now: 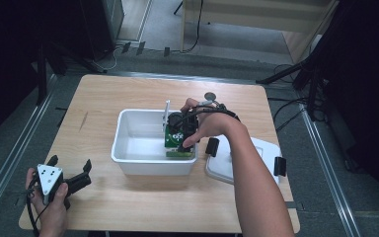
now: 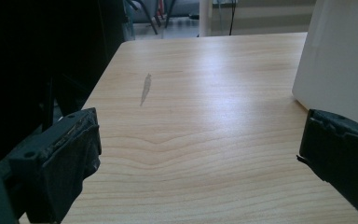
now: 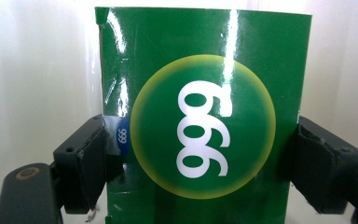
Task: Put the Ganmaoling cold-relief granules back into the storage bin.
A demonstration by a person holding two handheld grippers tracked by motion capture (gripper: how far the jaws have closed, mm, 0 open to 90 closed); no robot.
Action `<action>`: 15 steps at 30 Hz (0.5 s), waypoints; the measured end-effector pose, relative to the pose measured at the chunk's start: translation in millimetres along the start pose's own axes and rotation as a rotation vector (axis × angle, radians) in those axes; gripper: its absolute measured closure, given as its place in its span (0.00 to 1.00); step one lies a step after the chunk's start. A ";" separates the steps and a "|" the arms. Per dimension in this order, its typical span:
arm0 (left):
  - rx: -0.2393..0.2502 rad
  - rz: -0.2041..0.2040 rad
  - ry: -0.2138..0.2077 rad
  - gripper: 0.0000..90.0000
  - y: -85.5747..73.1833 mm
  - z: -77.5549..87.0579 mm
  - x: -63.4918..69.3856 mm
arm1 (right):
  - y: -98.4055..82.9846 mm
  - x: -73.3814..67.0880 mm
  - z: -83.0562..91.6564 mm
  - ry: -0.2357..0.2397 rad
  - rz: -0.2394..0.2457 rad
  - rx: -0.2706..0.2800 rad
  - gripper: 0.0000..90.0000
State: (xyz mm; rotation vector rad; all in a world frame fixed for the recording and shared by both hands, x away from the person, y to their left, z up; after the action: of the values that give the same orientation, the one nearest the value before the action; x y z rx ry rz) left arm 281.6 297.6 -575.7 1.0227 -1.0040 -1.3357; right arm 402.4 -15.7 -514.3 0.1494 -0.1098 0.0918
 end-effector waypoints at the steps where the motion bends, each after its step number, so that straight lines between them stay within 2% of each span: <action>1: 0.000 0.000 0.000 0.00 0.0 0.0 0.0 | -0.2 -0.2 -1.3 0.002 -0.008 -0.004 0.17; 15: -0.001 -0.005 -0.002 0.00 0.0 -0.3 0.4 | -1.9 0.5 -13.7 0.009 -0.034 -0.029 0.17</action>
State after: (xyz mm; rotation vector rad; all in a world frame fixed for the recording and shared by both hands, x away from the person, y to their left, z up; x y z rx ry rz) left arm 281.8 297.3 -575.8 1.0239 -1.0027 -1.3418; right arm 404.5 -15.4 -528.0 0.1223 -0.0994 0.0567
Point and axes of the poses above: each handheld gripper's, and its own axes: z roughly backward along the jaws, y roughly out of its top, x roughly to its right, the point moved 9 cm from there along -z, roughly forward along the jaws
